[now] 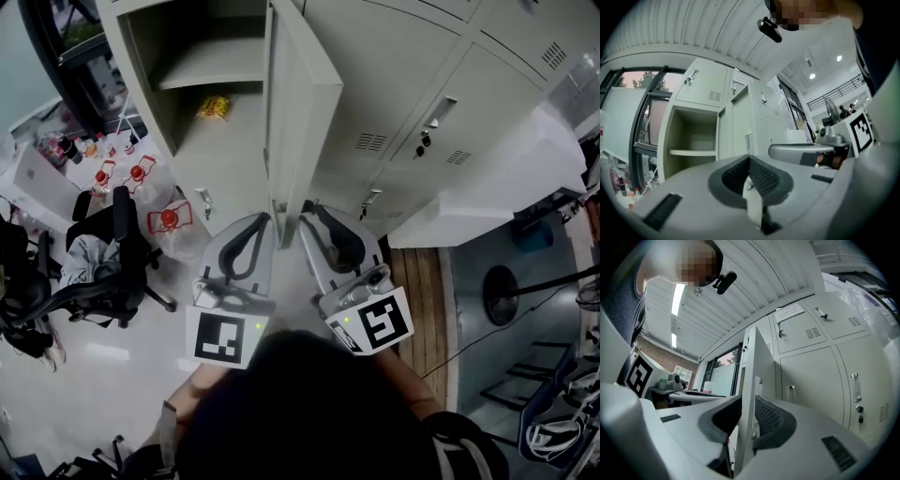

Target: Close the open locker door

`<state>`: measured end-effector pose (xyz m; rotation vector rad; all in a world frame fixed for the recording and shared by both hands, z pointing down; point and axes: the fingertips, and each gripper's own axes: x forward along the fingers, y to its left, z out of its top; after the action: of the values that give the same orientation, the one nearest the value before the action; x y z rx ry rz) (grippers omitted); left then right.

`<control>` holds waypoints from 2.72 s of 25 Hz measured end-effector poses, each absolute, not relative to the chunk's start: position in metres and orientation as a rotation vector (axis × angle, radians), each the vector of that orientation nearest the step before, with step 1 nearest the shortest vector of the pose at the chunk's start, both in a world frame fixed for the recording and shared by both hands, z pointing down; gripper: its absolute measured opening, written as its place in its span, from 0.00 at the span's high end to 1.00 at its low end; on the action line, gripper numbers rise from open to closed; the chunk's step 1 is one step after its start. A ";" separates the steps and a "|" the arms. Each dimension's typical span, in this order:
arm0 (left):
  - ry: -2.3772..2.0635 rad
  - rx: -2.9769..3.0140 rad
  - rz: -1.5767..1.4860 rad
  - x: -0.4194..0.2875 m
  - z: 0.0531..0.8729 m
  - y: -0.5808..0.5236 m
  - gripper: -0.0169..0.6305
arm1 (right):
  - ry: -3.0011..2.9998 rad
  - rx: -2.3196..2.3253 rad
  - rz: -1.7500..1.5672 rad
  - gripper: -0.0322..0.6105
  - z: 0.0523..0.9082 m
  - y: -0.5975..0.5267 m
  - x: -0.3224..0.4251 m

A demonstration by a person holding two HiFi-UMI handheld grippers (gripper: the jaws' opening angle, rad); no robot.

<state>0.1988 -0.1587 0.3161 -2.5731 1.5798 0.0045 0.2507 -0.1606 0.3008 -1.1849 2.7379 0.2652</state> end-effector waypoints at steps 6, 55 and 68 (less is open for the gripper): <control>1.585 -2.561 -0.033 0.215 0.316 -0.163 0.97 | 2.804 -1.067 0.256 0.82 0.305 -0.167 0.256; 1.625 -2.566 -0.149 0.118 0.325 -0.177 0.97 | 2.904 -0.883 0.241 0.83 0.295 -0.175 0.142; 1.698 -2.526 -0.134 0.101 0.327 -0.180 0.97 | 3.005 -0.532 0.072 0.77 0.307 -0.187 0.132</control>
<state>0.1012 -0.1798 0.3267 -2.5261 1.6975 -0.1343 0.1318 -0.1869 0.3071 -0.5315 3.0047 0.0718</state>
